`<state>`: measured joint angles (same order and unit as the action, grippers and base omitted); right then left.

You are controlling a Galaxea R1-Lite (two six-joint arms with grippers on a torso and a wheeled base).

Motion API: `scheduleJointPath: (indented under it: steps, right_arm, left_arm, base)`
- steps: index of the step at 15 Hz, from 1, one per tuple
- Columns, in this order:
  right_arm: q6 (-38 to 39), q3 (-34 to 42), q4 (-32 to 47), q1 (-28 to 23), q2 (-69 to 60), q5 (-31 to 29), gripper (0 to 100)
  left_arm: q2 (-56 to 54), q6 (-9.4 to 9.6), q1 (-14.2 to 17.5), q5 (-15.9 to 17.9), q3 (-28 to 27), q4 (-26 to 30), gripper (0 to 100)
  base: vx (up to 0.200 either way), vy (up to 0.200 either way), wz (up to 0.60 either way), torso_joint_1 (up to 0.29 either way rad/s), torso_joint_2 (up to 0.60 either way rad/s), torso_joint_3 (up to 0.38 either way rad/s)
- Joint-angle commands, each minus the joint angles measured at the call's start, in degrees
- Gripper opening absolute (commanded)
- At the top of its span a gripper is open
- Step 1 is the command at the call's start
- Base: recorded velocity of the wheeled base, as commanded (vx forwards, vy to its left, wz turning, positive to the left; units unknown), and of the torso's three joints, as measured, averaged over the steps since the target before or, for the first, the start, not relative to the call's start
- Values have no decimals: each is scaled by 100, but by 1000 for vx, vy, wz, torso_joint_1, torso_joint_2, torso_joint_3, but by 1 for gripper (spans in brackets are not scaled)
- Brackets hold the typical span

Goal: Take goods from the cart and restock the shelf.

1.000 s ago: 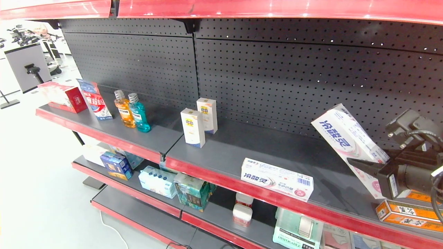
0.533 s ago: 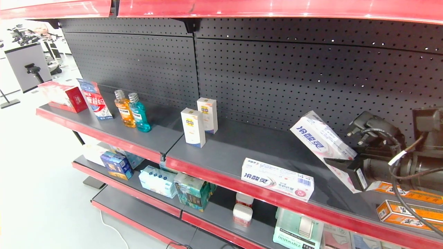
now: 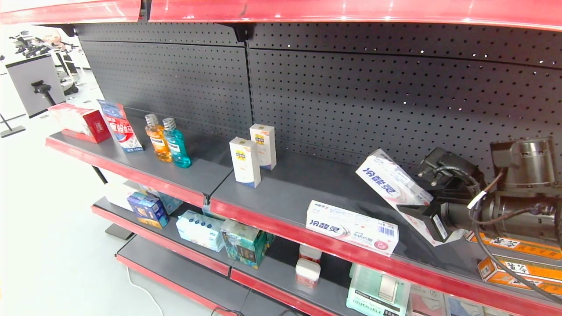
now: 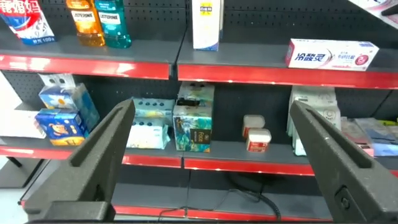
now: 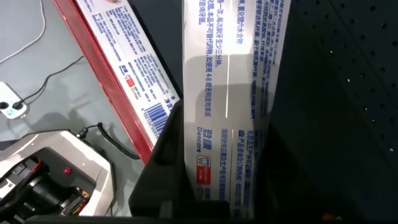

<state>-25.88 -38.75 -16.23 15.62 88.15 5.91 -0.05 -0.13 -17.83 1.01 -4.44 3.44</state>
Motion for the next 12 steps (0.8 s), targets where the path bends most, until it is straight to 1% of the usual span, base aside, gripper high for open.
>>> scheduleJointPath:
  steps: [1,2,3,5,6,7,8,9,11,12]
  right_arm:
    - [4,8,-3,-6,-26,-11,0]
    - [4,8,-3,3,-35,-11,0]
    - [4,8,-3,-6,-44,-11,0]
    - [4,-1,-3,-6,-44,-20,0]
    - [4,-1,-3,-6,-44,-20,0]
    - [4,-1,-3,-6,-61,-20,0]
    - [13,-1,-3,-6,-96,-20,0]
    - [13,8,-3,-6,-96,-11,0]
    - [13,-62,-3,-6,-52,-2,0]
    - [13,-124,-3,-6,-8,15,0]
  left_arm:
    - [5,-4,-1,-92,119,-1,100]
    - [5,5,-1,-224,154,-10,100]
    - [5,5,-1,-286,162,-10,100]
    - [5,40,-9,-251,171,-27,100]
    - [5,356,-9,22,391,-230,100]
    - [5,400,-9,180,444,-414,100]
    - [5,400,-9,162,444,-361,100]
    - [5,321,-9,127,444,-361,100]
    - [5,75,-9,119,444,-353,100]
    - [5,31,-9,110,444,-344,100]
  base:
    - [0,0,0,0,0,0]
    - [0,0,0,0,0,0]
    - [0,0,0,0,0,0]
    - [0,0,0,0,0,0]
    - [0,0,0,0,0,0]
    - [0,0,0,0,0,0]
    - [0,0,0,0,0,0]
    - [0,0,0,0,0,0]
    - [0,0,0,0,0,0]
    - [0,0,0,0,0,0]
